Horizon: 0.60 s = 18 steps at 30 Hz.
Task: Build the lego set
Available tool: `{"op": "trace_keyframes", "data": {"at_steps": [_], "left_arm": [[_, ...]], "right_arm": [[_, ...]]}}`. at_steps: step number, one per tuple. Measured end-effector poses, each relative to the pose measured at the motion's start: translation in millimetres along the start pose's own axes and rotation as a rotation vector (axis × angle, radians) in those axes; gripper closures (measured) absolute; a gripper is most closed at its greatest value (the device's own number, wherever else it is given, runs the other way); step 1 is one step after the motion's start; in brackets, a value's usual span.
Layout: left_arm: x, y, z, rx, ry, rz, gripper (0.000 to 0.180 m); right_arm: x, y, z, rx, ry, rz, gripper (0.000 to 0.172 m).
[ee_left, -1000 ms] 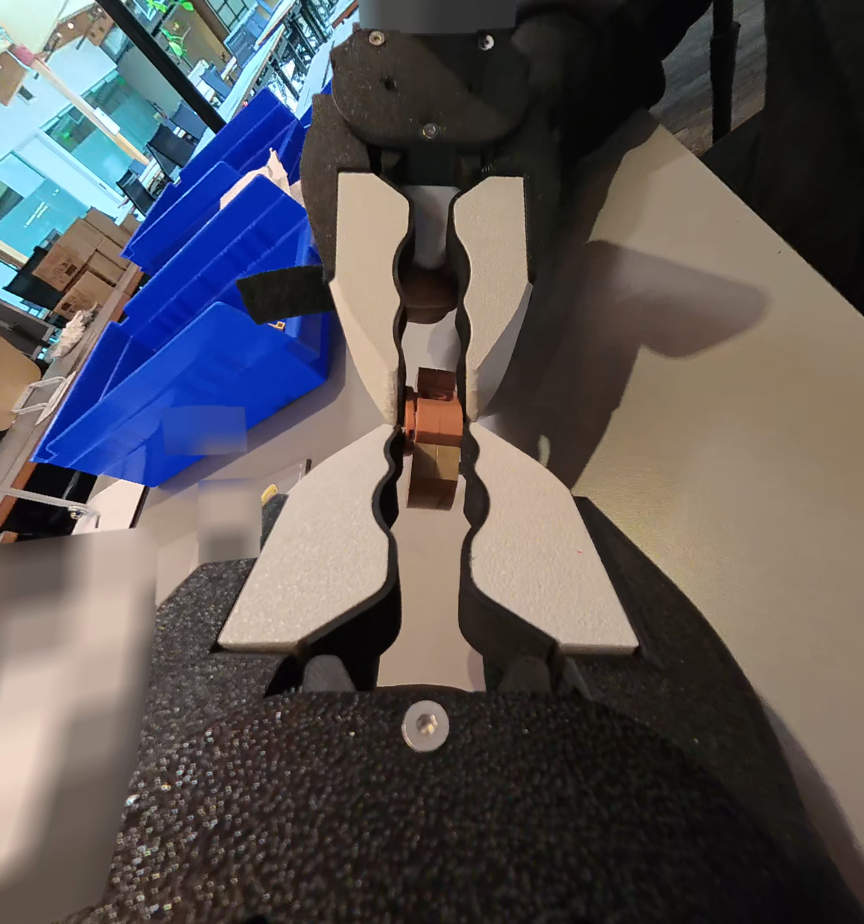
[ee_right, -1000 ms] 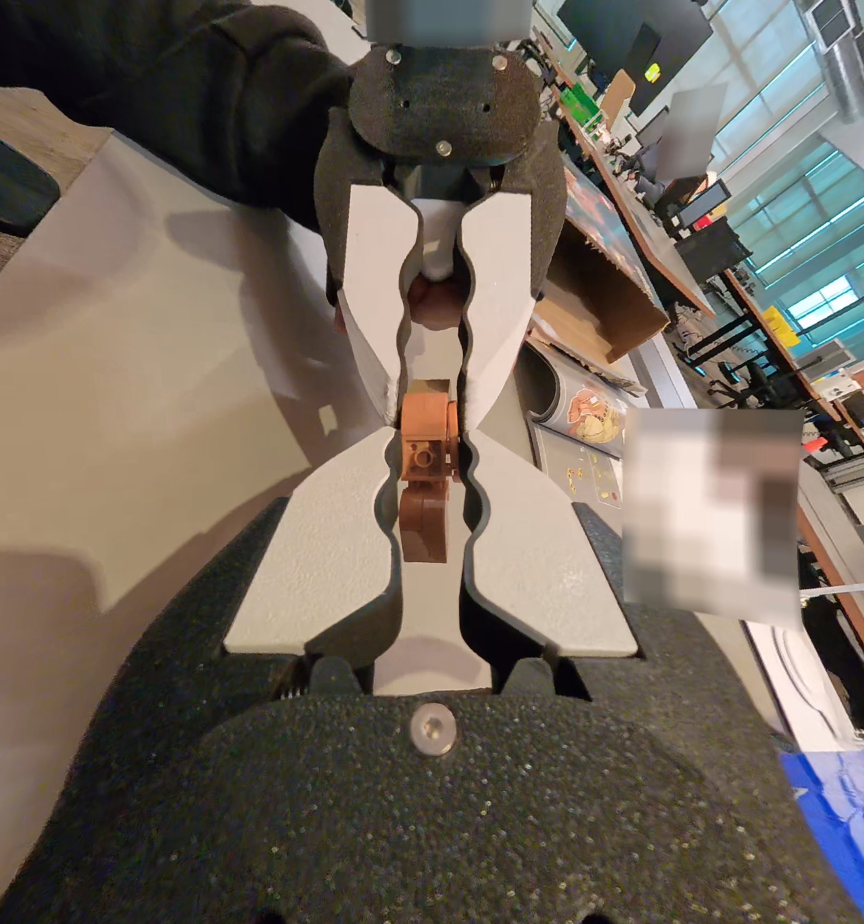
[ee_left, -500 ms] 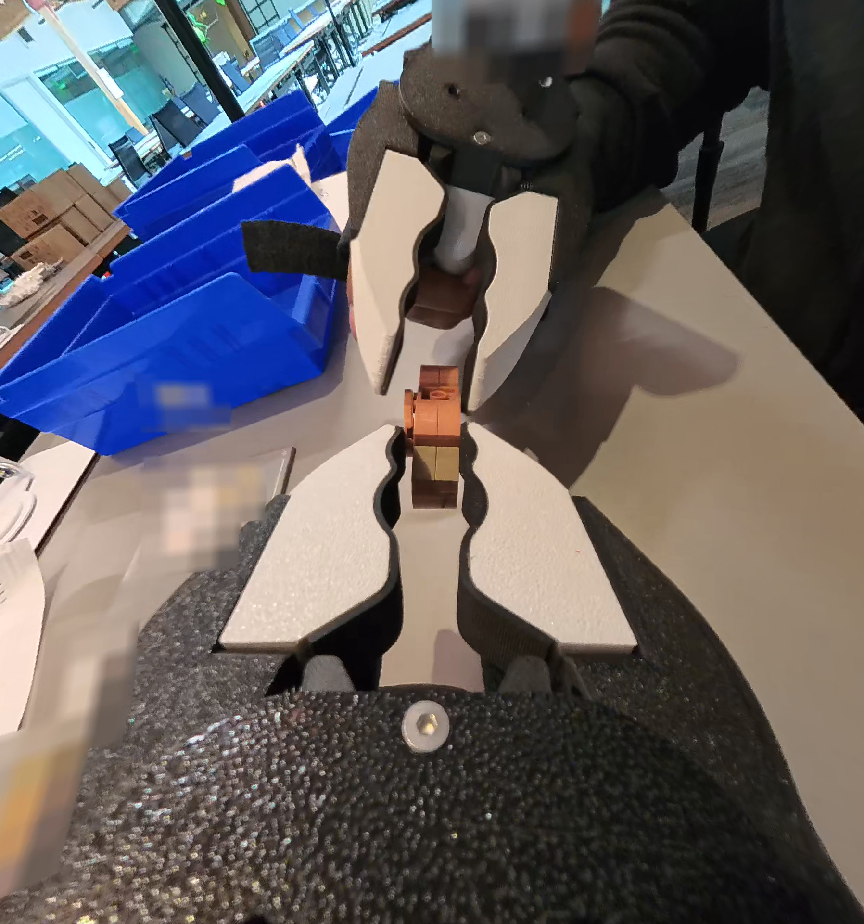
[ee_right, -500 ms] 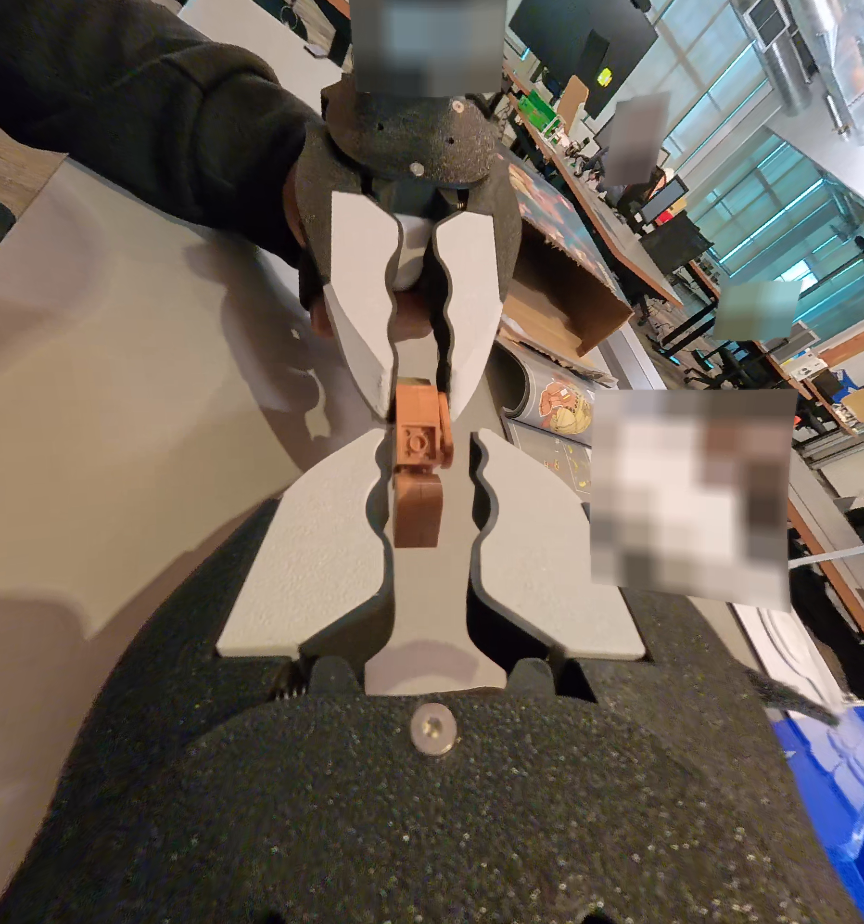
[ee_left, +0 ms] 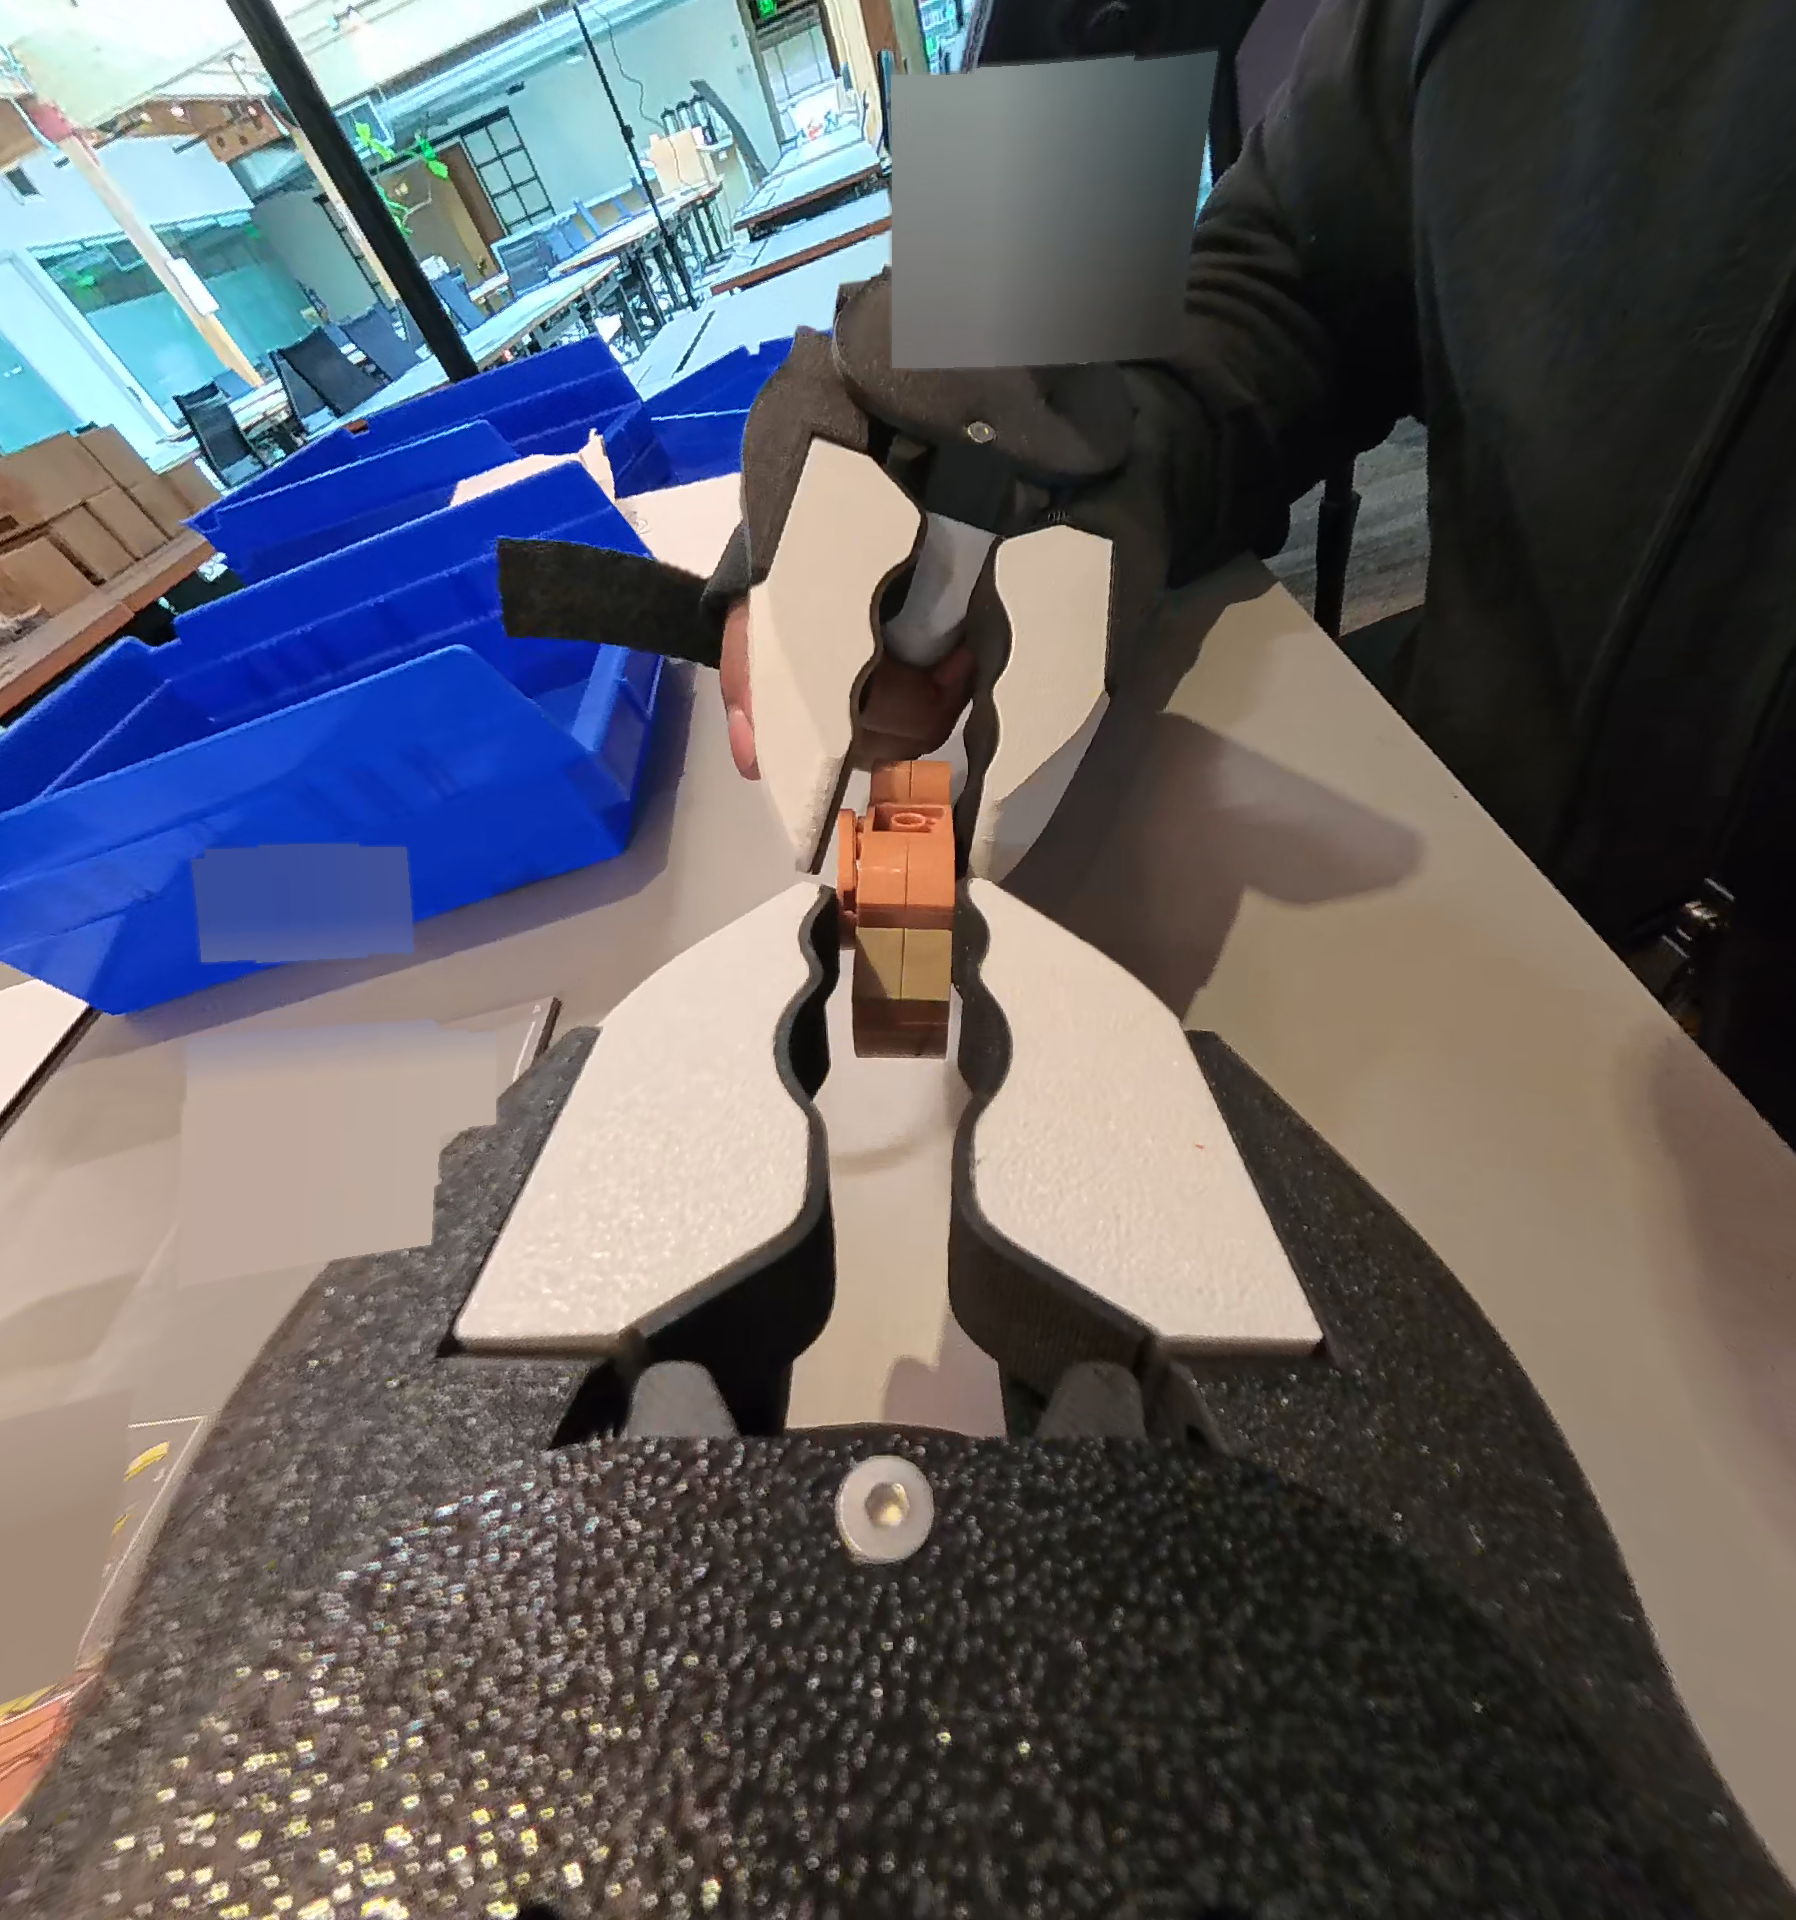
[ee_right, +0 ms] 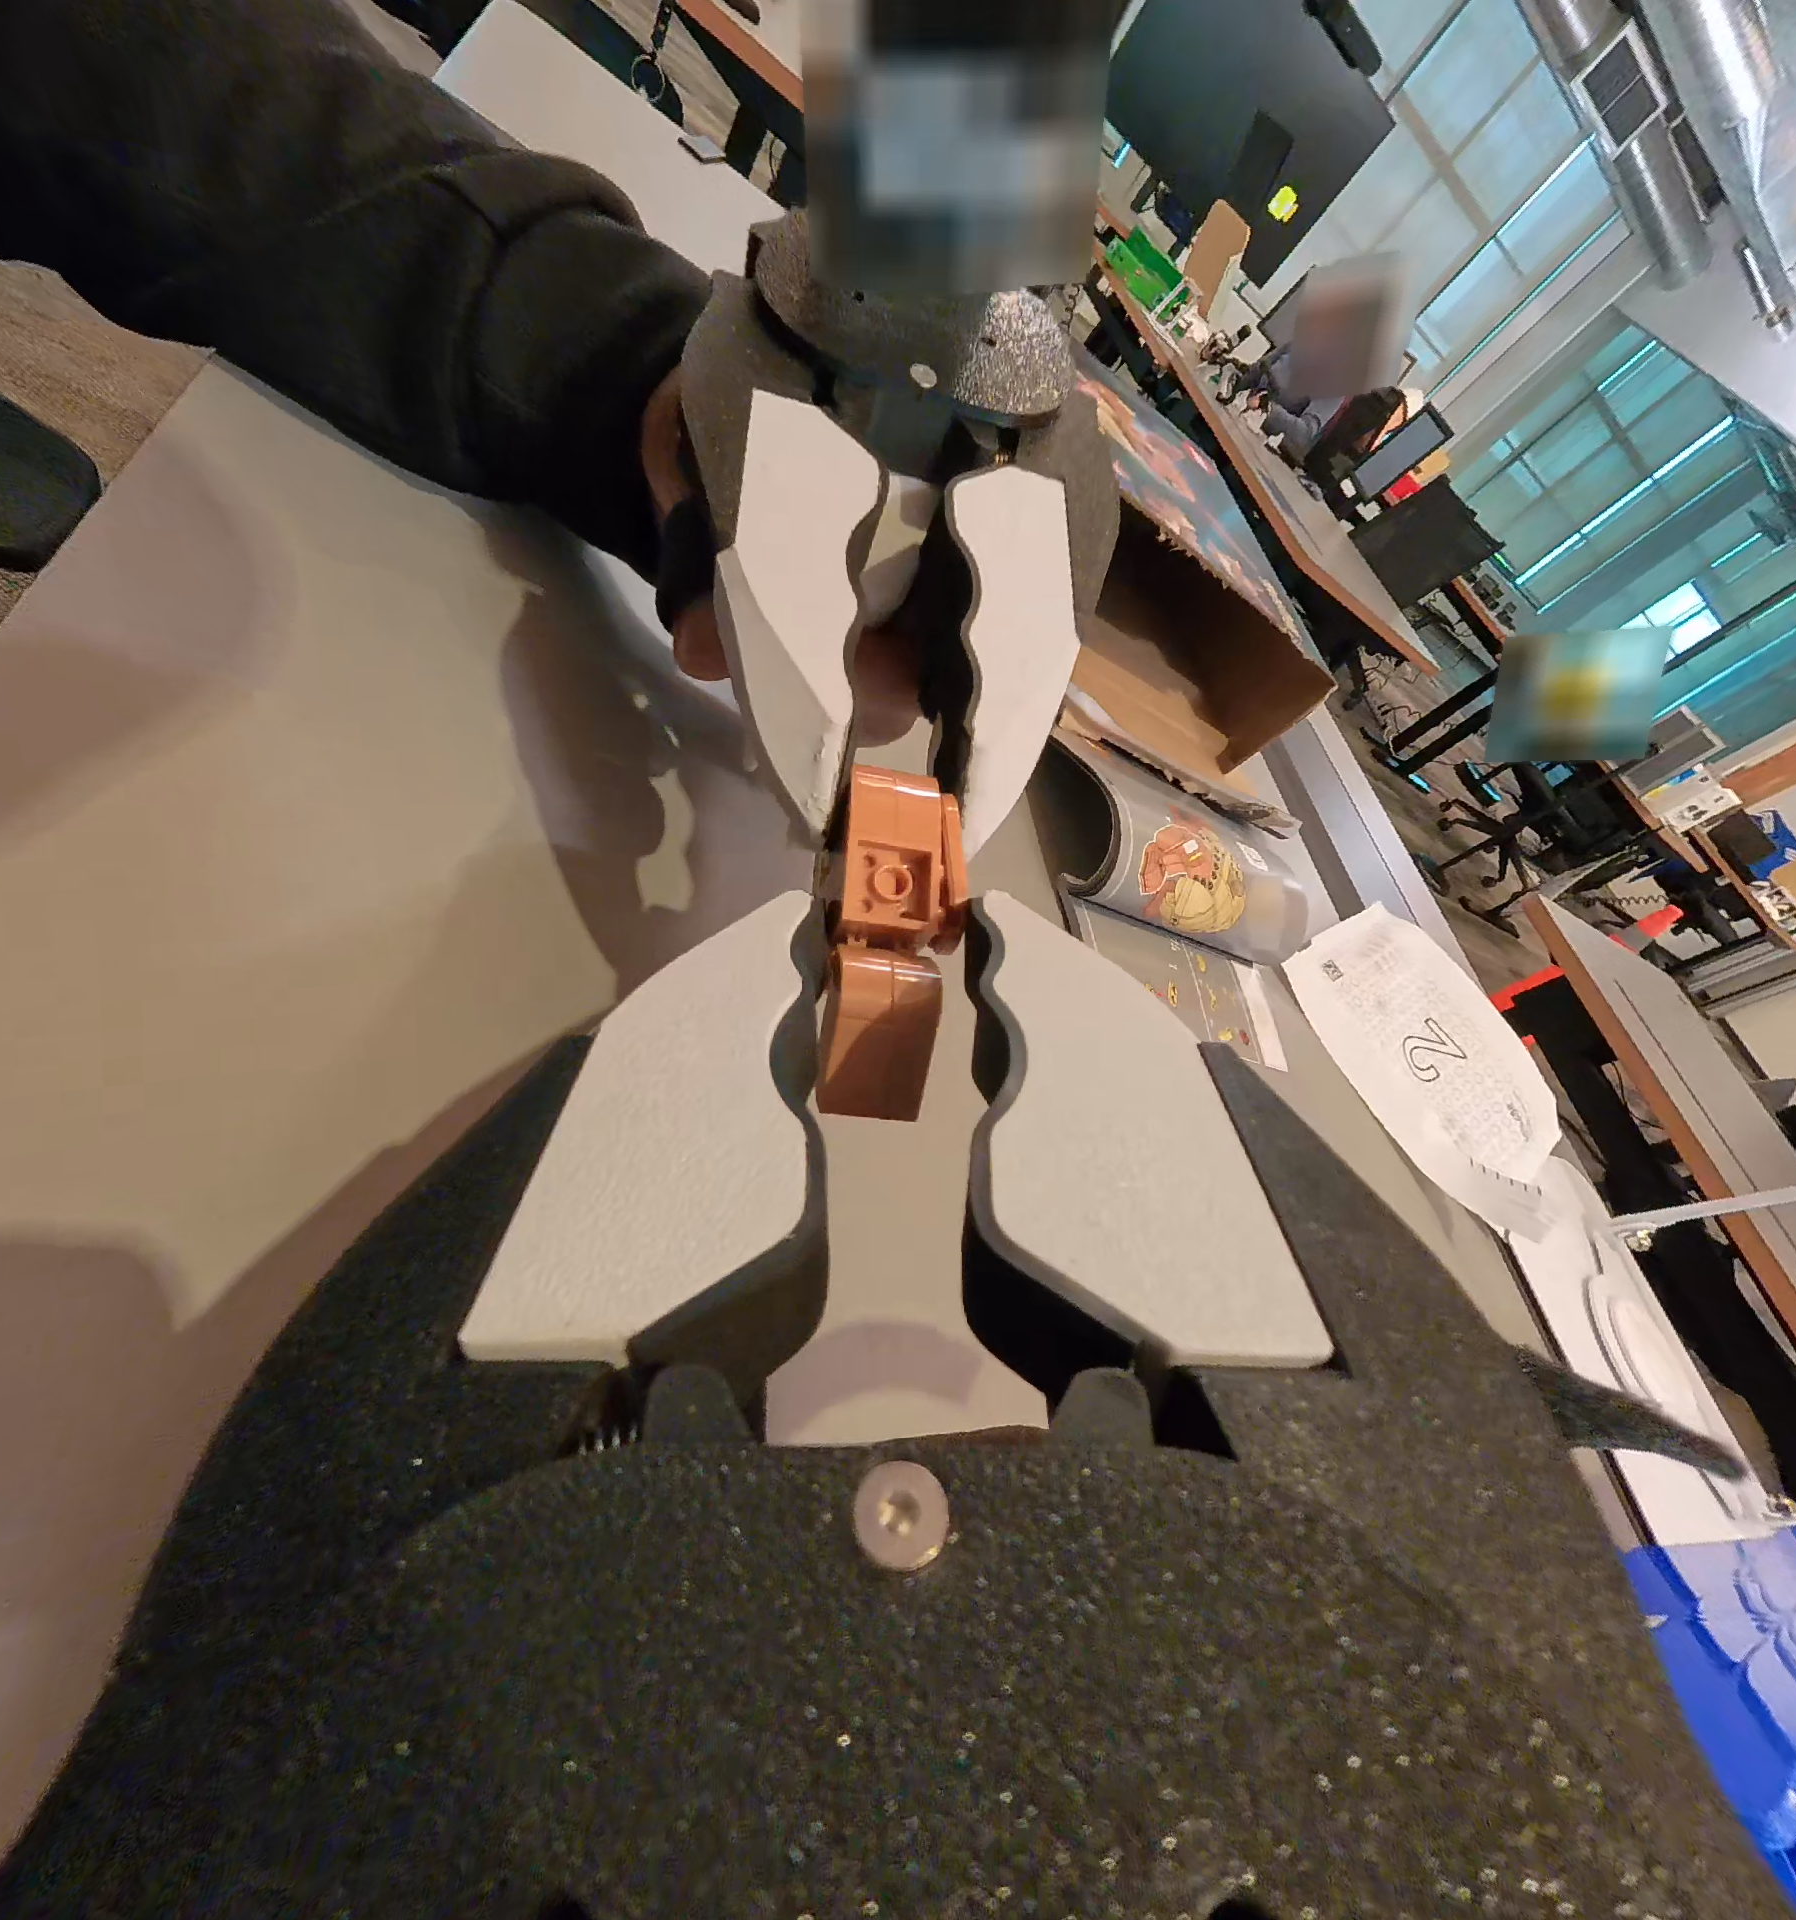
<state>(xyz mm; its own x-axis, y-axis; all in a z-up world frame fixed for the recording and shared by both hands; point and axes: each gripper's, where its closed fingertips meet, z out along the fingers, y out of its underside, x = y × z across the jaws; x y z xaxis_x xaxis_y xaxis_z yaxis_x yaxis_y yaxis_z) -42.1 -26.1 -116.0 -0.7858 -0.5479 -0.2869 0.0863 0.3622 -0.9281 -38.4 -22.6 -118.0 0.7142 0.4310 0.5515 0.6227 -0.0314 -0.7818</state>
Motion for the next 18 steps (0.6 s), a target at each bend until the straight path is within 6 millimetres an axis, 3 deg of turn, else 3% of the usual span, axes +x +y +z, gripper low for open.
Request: {"op": "trace_keyframes", "data": {"at_steps": [18], "left_arm": [[6.9,-2.8,-0.4,0.023,0.026,0.038,0.155]], "right_arm": [[-6.6,-6.2,-2.4,0.007,-0.003,-0.079,0.15]]}}
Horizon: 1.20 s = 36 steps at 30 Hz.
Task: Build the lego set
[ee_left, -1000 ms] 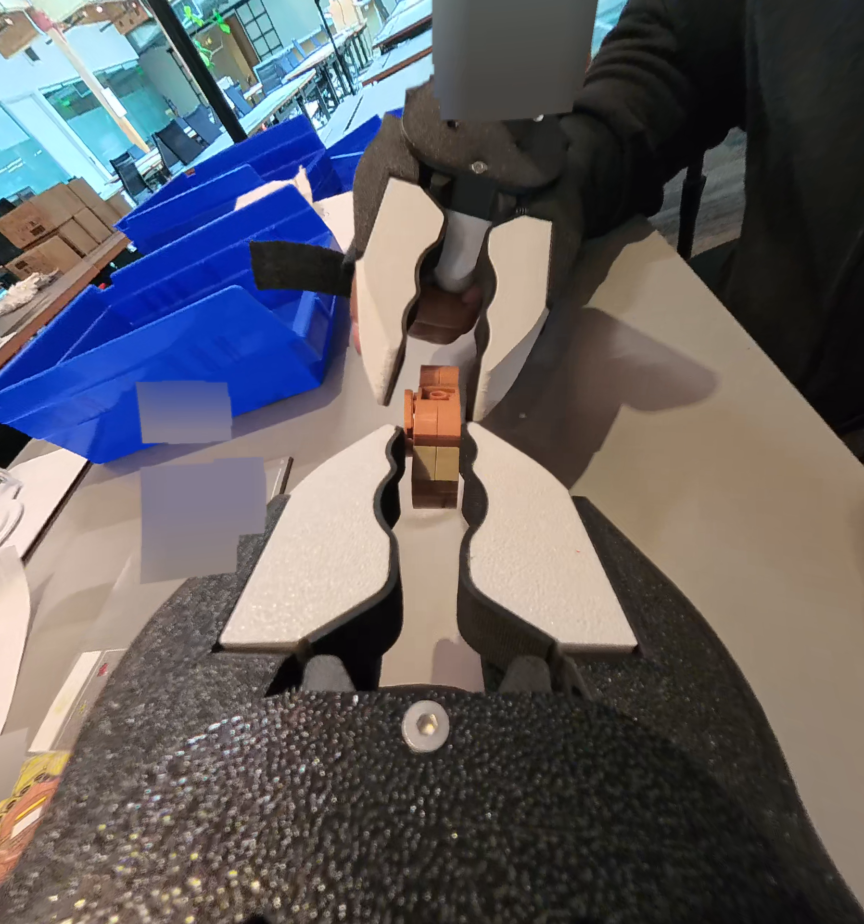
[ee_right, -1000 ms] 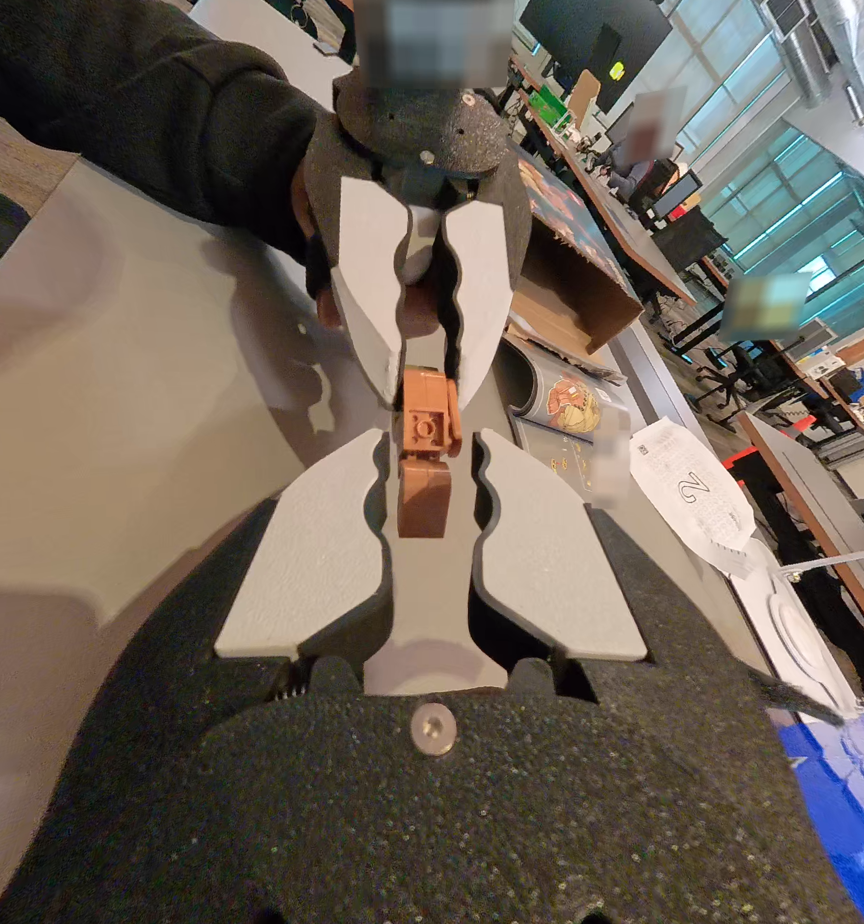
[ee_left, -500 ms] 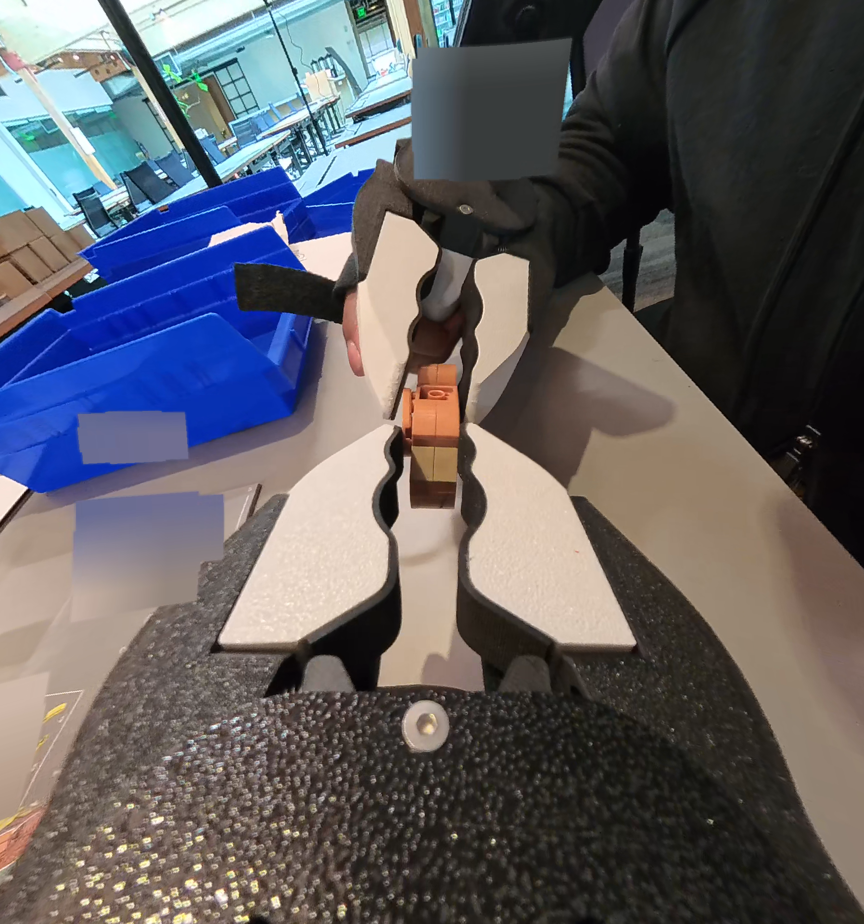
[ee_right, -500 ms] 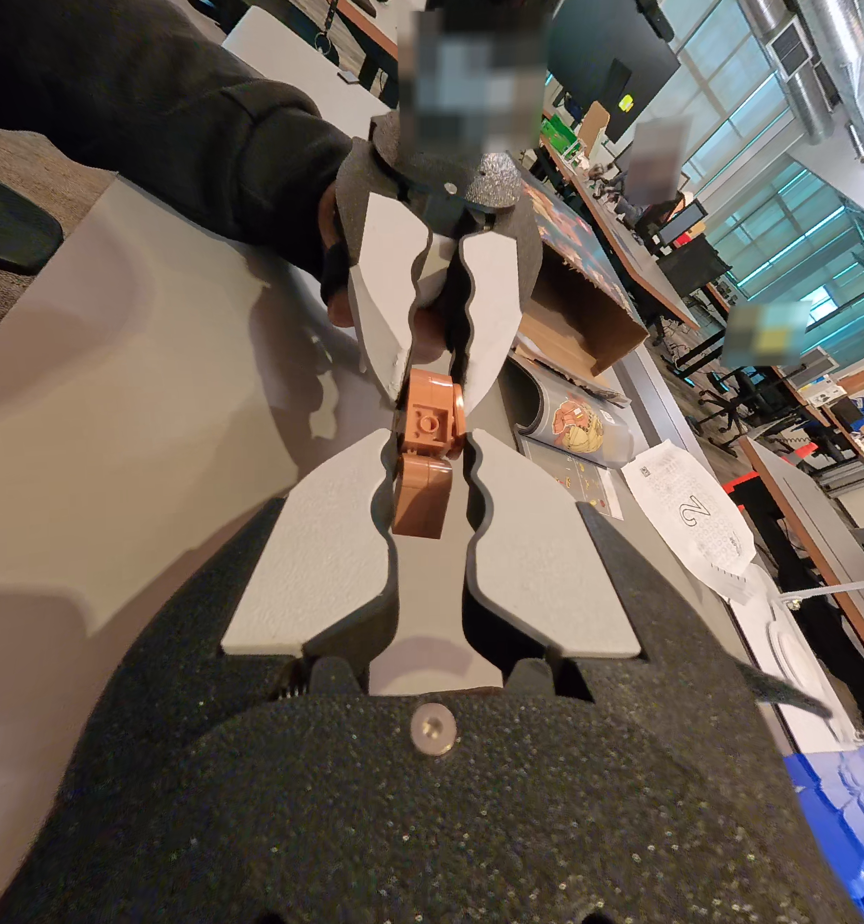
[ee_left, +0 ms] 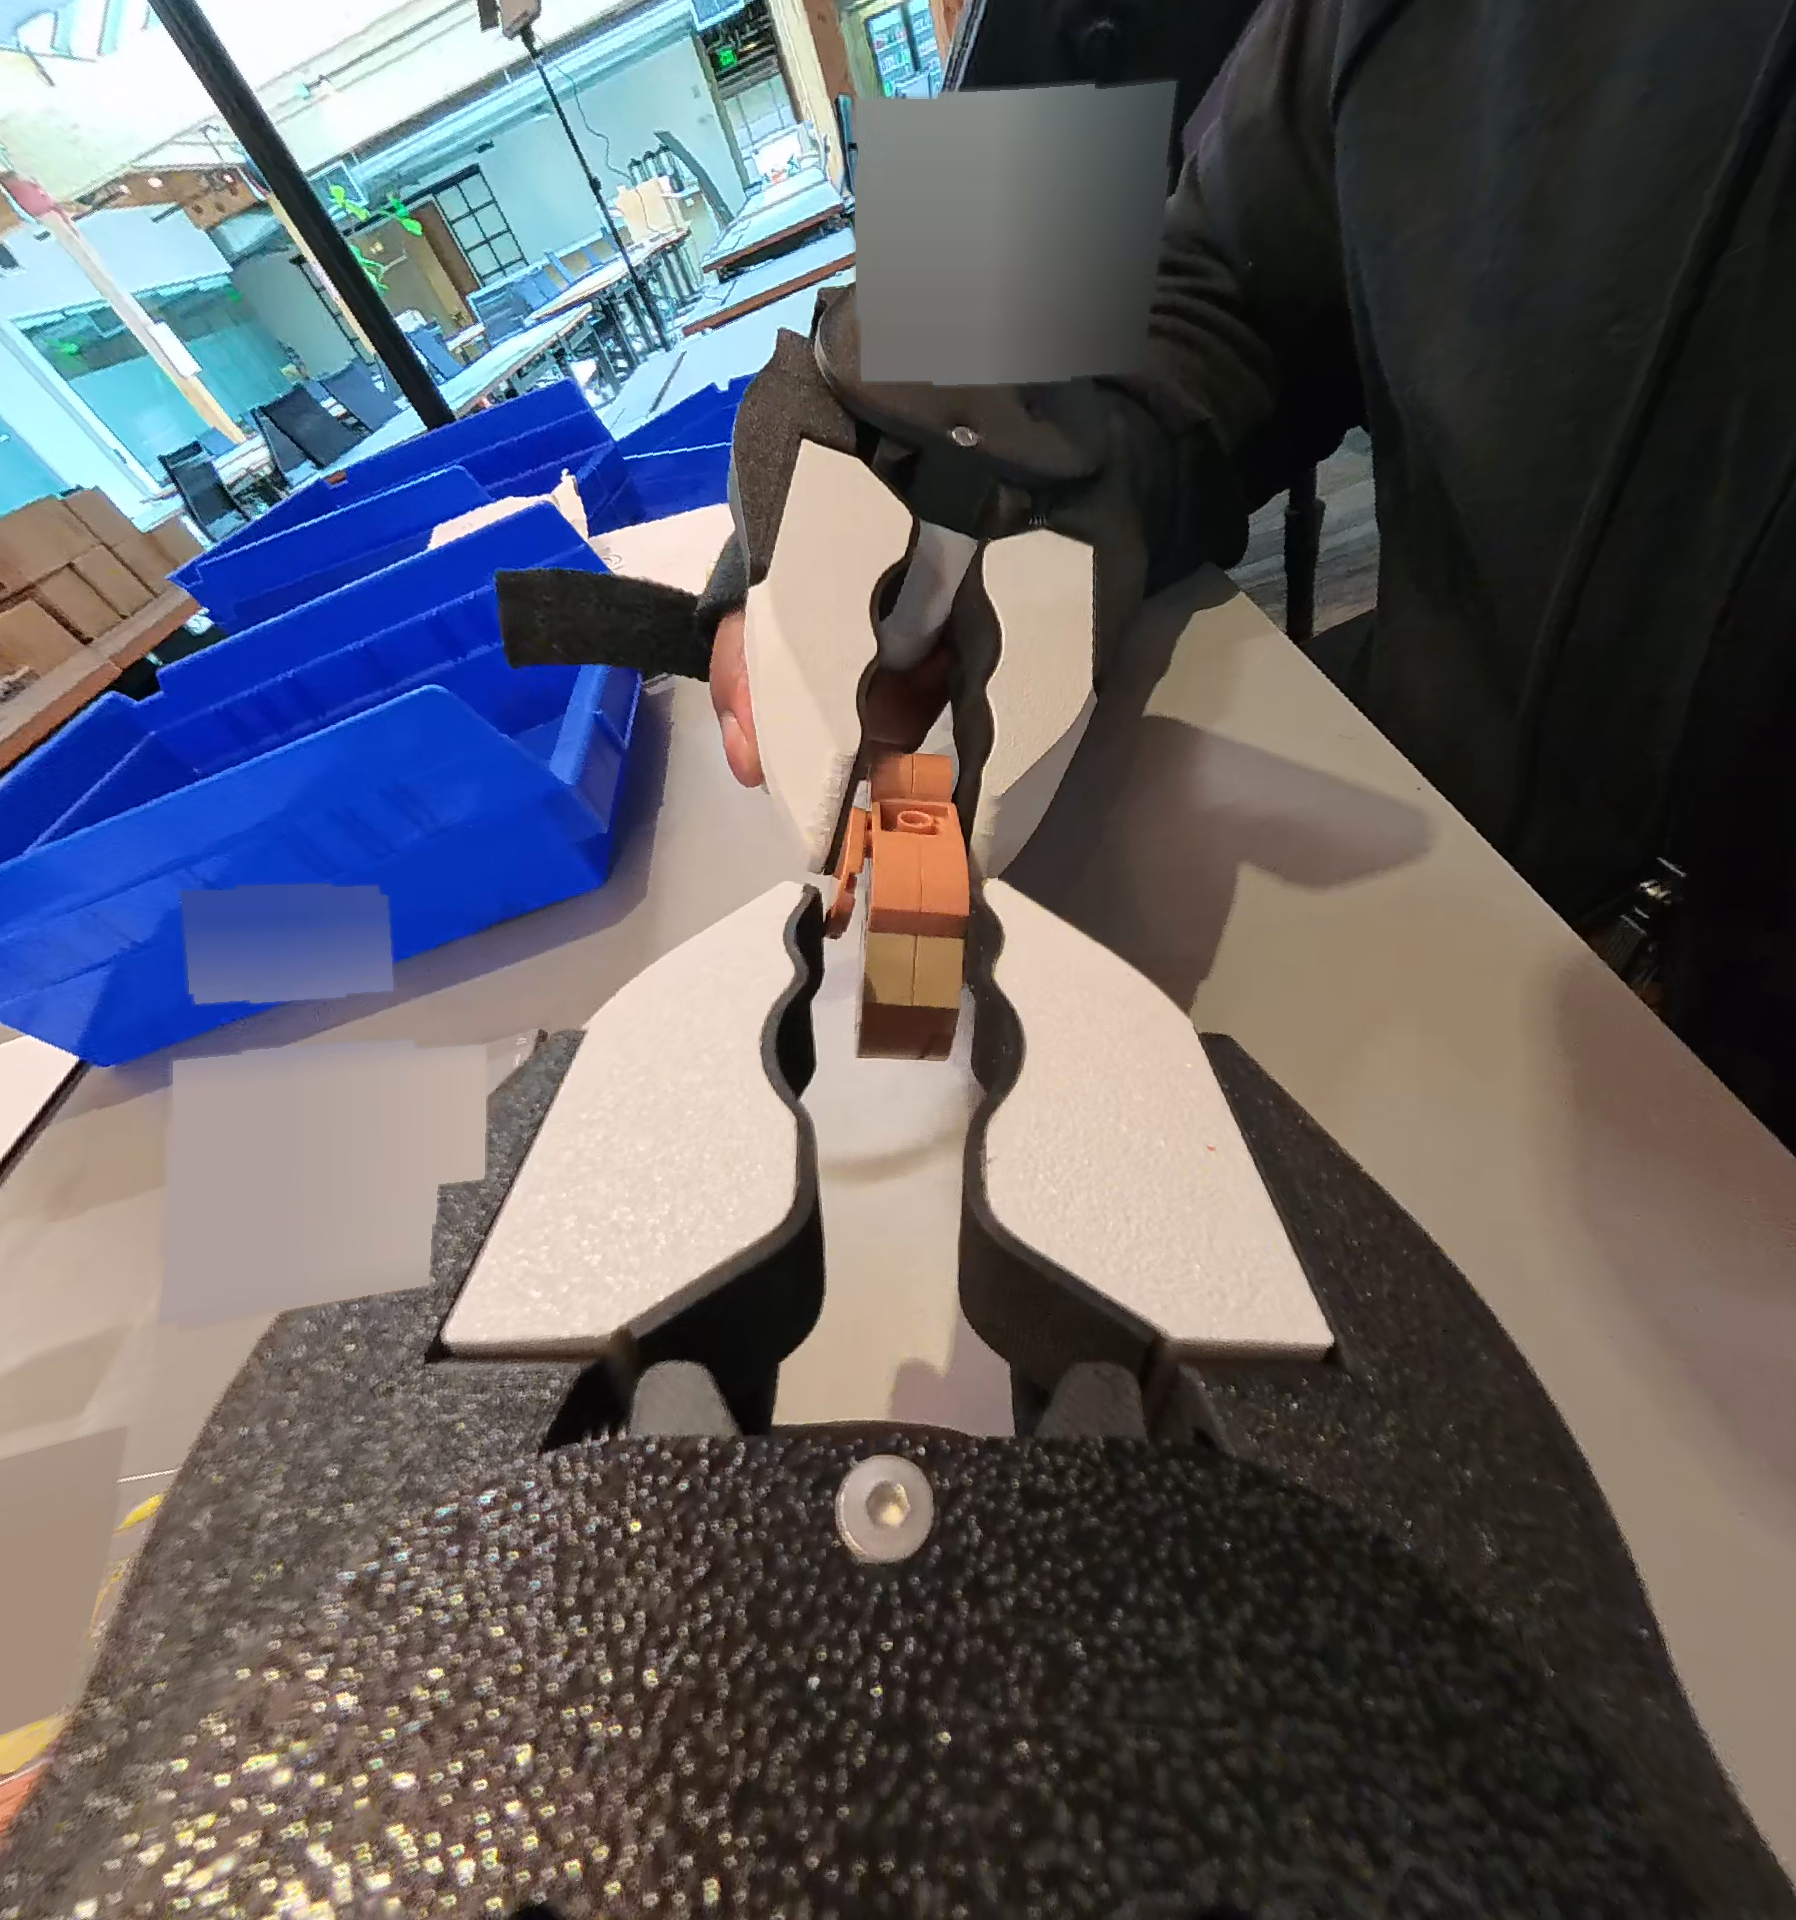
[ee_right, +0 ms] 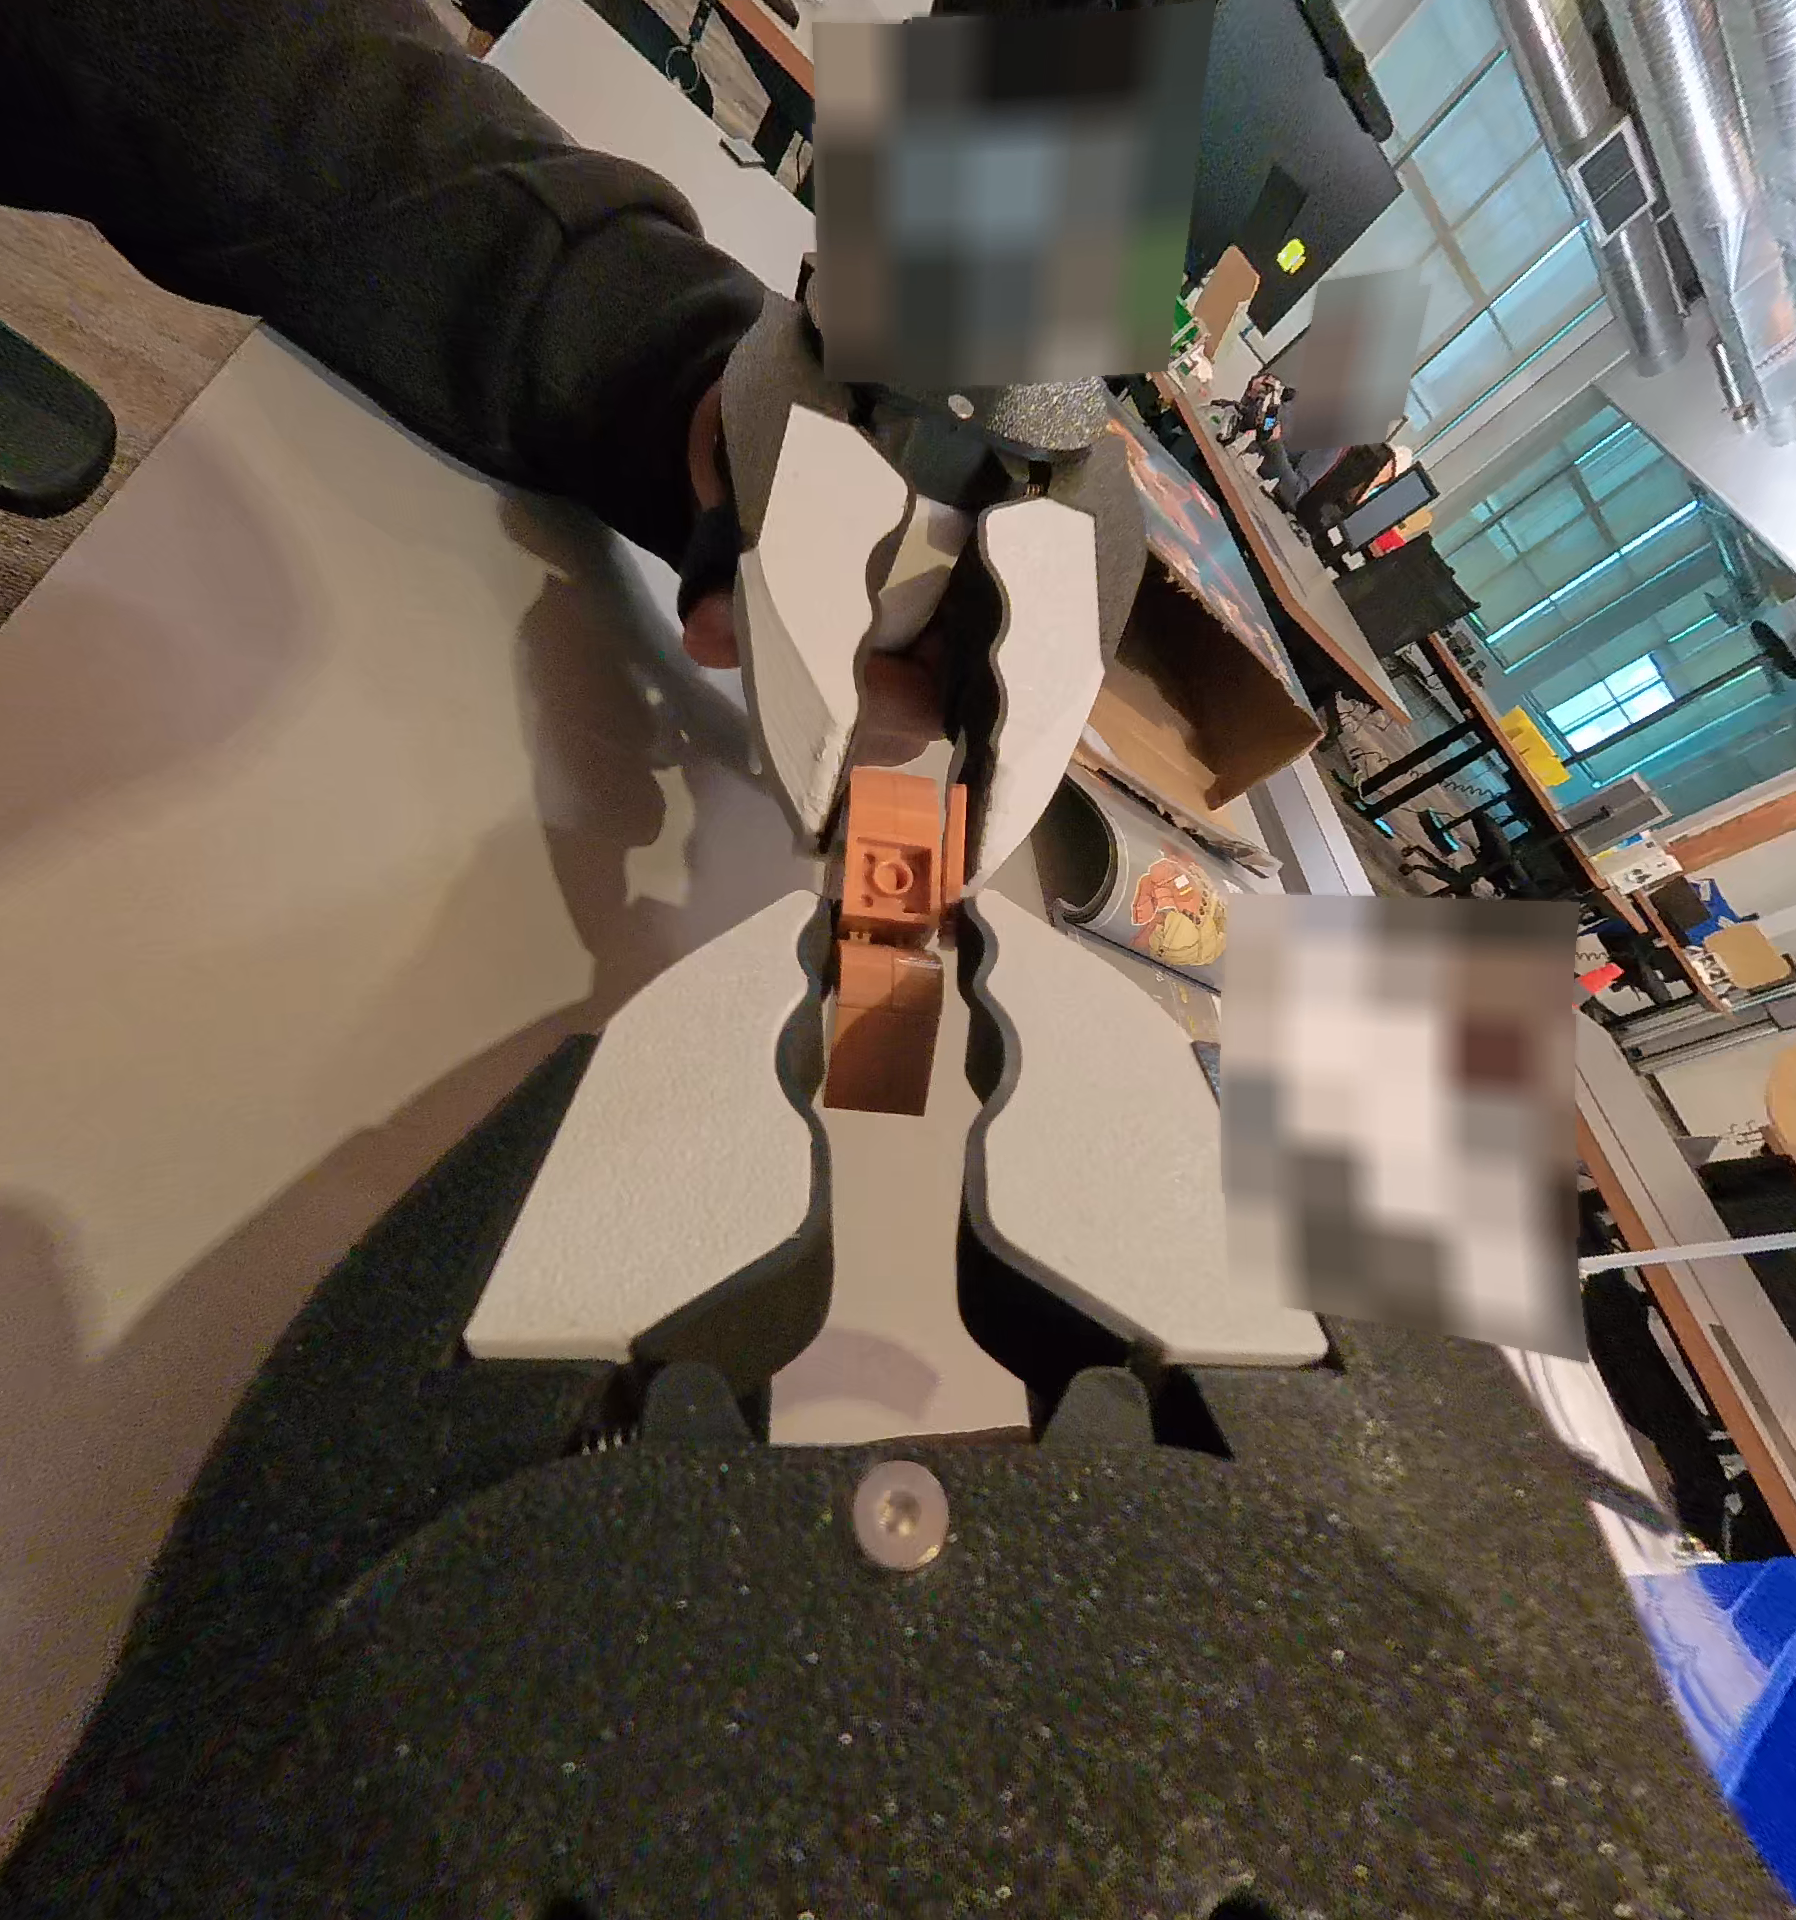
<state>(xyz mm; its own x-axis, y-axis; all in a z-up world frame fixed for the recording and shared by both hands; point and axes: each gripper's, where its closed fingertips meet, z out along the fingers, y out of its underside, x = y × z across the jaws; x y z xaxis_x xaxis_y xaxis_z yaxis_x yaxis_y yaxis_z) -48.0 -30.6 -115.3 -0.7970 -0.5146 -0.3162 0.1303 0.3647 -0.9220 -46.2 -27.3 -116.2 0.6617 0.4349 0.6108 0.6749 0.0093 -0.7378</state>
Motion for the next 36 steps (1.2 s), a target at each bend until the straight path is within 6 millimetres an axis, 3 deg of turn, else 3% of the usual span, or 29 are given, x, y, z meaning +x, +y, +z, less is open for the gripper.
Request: {"op": "trace_keyframes", "data": {"at_steps": [18,29,36], "left_arm": [[4.5,-3.5,-1.4,0.029,-0.005,0.072,0.159],[13.9,-12.4,3.0,-0.04,-0.133,0.496,0.16],[14.9,3.4,9.0,-0.101,-0.126,0.553,0.16]], "right_arm": [[3.6,-3.6,0.1,0.027,0.042,0.027,0.14],[-6.9,0.4,-3.5,0.03,0.001,0.0,0.14],[-17.2,20.9,-0.2,-0.026,-0.092,0.044,0.141]]}}
